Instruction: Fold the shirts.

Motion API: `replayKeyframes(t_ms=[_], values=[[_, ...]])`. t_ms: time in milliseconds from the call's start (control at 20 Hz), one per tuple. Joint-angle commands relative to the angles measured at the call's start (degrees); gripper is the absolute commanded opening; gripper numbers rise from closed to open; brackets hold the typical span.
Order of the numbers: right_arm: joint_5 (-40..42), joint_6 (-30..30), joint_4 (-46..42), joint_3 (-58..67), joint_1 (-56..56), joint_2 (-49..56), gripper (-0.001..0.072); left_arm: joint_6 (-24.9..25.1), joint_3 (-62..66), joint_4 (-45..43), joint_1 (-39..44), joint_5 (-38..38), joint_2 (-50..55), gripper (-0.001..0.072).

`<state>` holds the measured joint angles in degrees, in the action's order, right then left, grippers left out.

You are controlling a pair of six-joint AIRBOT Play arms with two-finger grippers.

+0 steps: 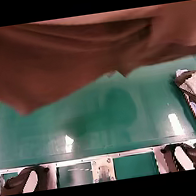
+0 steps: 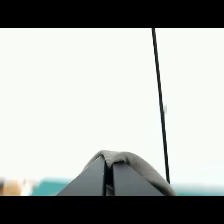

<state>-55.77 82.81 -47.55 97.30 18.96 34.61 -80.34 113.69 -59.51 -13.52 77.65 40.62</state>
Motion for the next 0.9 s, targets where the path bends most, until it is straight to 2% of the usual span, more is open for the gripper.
replayKeyframes(t_ms=[0, 150, 300, 400, 550, 650, 850], values=[[4.6, 0.2, -1.9, 1.4, 0.1, -3.9, 0.0019, -0.7, 3.0, -3.2, 0.0, 1.0, -0.7, 0.0021], [3.4, 0.2, -3.1, -3.8, 0.1, -1.8, 0.0019, -0.7, -3.6, -3.3, 0.0, 0.8, 0.9, 0.0021], [3.5, -0.7, -2.8, -14.8, 0.0, 1.9, 0.0019, -0.3, -13.1, 1.0, 0.0, 0.6, 4.9, 0.0021], [3.9, -1.0, -2.5, -22.9, 0.0, 6.8, 0.0019, 3.8, -21.0, 7.6, 0.2, -1.4, 8.9, 0.0021], [7.0, -8.0, 3.3, -32.0, -0.7, 17.7, 0.0019, 9.8, -33.9, 18.3, 0.3, -5.6, 16.8, 0.0021], [8.8, -12.7, 6.2, -33.6, -2.4, 26.9, 0.0019, 13.7, -41.9, 20.9, 0.3, -10.4, 23.0, 0.0021], [14.8, -16.3, 13.3, -31.5, -4.2, 45.4, 0.0019, 18.2, -48.2, 22.9, 0.3, -19.3, 38.8, 0.0021]])
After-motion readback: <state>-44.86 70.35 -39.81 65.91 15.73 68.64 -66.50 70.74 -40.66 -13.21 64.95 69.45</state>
